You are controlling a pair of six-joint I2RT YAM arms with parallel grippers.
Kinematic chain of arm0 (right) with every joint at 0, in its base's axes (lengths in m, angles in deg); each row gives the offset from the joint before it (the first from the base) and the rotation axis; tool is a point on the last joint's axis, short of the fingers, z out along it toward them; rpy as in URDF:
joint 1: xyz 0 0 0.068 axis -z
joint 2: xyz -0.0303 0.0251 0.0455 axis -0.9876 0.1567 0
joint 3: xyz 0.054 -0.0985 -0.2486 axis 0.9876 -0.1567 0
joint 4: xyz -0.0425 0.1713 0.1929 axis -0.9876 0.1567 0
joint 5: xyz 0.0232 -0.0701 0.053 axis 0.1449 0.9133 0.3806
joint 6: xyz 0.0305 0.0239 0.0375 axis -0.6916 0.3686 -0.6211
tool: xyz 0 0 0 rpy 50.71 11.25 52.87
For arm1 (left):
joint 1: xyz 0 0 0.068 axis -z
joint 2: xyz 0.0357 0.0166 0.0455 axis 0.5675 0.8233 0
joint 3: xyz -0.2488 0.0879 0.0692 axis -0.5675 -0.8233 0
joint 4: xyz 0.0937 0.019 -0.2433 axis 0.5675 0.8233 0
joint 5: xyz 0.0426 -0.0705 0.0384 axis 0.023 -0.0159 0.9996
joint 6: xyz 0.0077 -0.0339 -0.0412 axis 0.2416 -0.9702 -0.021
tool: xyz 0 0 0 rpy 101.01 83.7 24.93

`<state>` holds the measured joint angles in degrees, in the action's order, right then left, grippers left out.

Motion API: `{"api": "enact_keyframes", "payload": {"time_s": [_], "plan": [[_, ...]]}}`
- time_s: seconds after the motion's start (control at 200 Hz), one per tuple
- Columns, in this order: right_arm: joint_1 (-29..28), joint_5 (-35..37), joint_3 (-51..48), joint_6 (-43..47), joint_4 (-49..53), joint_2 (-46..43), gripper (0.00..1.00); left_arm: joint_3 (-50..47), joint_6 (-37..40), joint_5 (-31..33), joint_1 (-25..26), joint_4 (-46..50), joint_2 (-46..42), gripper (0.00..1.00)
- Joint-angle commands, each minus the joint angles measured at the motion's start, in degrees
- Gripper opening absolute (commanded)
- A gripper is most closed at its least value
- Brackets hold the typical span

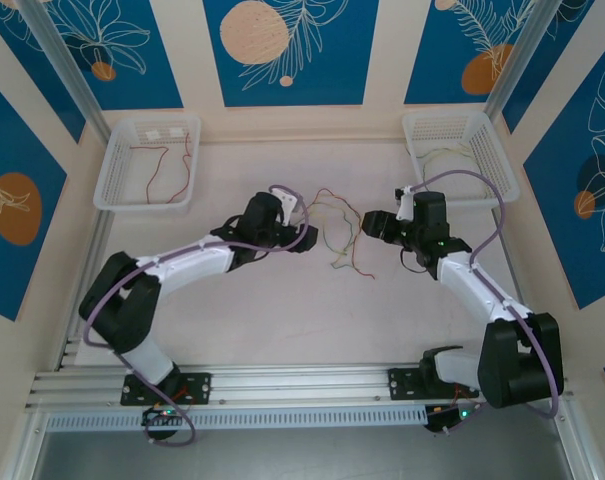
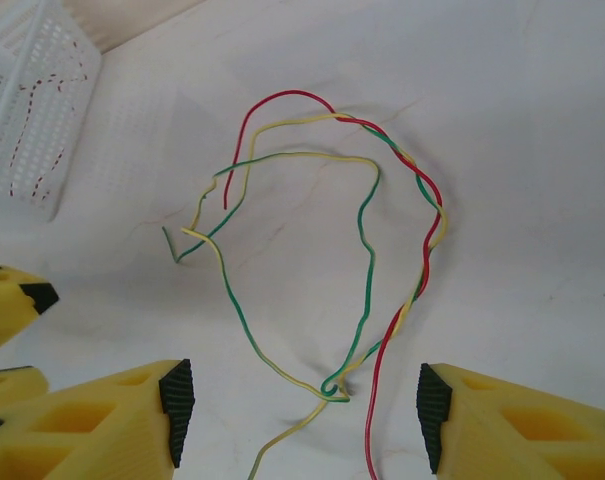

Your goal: Untangle the cables

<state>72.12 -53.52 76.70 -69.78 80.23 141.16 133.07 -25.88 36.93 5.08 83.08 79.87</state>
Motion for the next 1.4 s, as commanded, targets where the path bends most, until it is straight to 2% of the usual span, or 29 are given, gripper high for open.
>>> {"api": "enact_keyframes", "payload": {"time_s": [0.0, 0.185, 0.395, 0.59, 0.73, 0.845, 1.075, 1.3, 1.36, 1.395], "plan": [[0.4, 0.4, 0.5, -3.1, -3.0, 1.8, 0.63, 3.1, -2.5, -3.1, 0.2, 0.5, 3.3, 0.78], [0.8, -0.4, 1.8, -4.2, -1.5, 6.5, 0.62, 7.4, -4.6, -5.3, 0.5, 0.6, 8.9, 0.73], [1.0, -1.5, 0.9, -5.0, -1.6, 9.8, 0.61, 10.9, -5.1, -6.1, 1.6, 1.1, 14.7, 0.75], [1.0, -2.9, -1.1, -5.6, -3.4, 11.2, 0.60, 12.6, -5.1, -6.9, 2.1, 2.2, 16.2, 0.73], [0.9, -4.3, -0.4, -5.6, -3.8, 14.9, 0.55, 13.6, -2.4, -5.1, 3.6, 3.7, 15.4, 0.73], [0.4, -5.5, 0.3, -6.4, -5.0, 18.0, 0.54, 12.7, -2.1, -2.8, 3.6, 4.1, 15.2, 0.63], [-2.2, -5.7, 2.9, -7.1, -5.7, 24.1, 0.53, 12.5, -2.2, -2.4, 3.5, 3.6, 16.5, 0.63], [-3.2, -3.8, 3.2, -8.1, -7.5, 27.2, 0.44, 14.6, -1.0, -1.2, 3.5, 4.9, 18.7, 0.59], [-3.5, -3.3, 3.3, -8.0, -7.4, 27.8, 0.42, 14.6, -1.0, -1.0, 3.5, 4.7, 18.9, 0.56], [-3.6, -3.0, 3.4, -8.0, -7.4, 28.0, 0.40, 14.5, -0.9, -1.1, 3.4, 4.8, 19.0, 0.51]]}}
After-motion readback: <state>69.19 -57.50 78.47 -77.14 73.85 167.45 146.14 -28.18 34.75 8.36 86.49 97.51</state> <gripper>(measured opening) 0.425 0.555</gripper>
